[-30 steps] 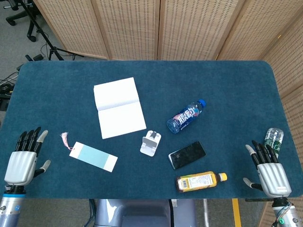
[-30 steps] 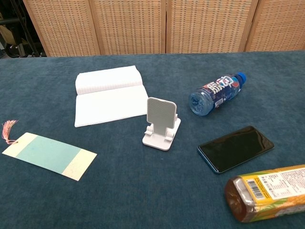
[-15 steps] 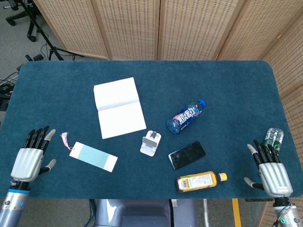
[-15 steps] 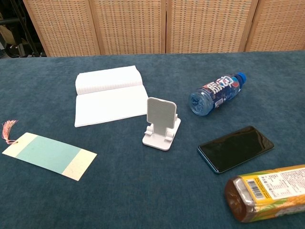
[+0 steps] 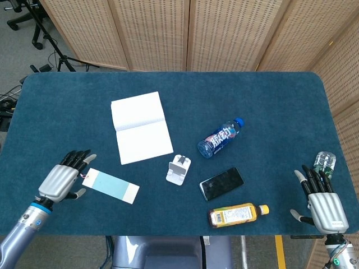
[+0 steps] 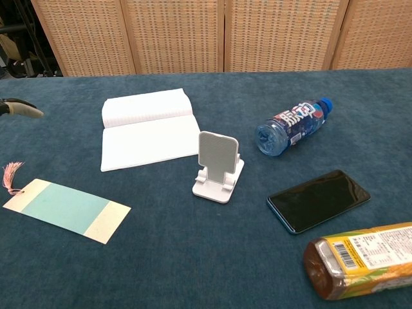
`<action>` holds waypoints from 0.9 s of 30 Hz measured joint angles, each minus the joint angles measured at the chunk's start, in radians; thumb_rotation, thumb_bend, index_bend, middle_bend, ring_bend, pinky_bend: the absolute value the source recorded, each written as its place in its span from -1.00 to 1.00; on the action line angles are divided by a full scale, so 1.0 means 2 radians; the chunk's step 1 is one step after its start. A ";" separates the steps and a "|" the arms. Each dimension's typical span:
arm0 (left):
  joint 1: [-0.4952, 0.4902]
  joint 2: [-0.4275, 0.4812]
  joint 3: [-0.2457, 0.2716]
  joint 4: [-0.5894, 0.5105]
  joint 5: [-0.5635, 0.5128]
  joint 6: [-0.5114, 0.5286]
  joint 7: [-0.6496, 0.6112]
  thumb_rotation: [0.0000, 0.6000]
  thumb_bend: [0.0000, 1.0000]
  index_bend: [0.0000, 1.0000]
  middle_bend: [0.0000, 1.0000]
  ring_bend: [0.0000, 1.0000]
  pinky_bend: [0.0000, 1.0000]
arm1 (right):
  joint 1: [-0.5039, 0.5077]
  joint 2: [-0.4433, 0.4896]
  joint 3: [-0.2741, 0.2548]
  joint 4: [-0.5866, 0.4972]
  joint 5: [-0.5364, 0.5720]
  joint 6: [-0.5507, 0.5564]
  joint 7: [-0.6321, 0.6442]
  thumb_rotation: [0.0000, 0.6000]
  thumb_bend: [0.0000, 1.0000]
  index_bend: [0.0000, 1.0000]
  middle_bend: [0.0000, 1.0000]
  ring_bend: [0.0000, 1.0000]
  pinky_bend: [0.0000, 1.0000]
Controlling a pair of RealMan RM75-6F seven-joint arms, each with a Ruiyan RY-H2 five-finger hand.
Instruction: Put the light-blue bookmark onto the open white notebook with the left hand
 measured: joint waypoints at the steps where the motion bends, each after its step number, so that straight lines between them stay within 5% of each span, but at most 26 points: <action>1: -0.005 0.002 0.001 -0.002 -0.001 -0.008 0.002 1.00 -0.52 -0.85 -1.00 -1.00 -1.00 | 0.000 0.000 0.000 0.000 0.000 0.000 0.000 1.00 -1.00 -1.00 -1.00 -1.00 -1.00; 12: -0.054 -0.005 0.012 -0.013 -0.025 -0.077 0.058 1.00 -0.51 -0.65 -1.00 -1.00 -1.00 | 0.000 0.002 0.001 0.002 0.001 0.001 0.008 1.00 -1.00 -1.00 -1.00 -1.00 -1.00; 27: -0.067 -0.049 0.014 -0.001 -0.088 -0.065 0.148 1.00 -0.51 -0.58 -1.00 -1.00 -1.00 | 0.001 0.004 0.003 0.004 0.004 -0.001 0.018 1.00 -1.00 -1.00 -1.00 -1.00 -1.00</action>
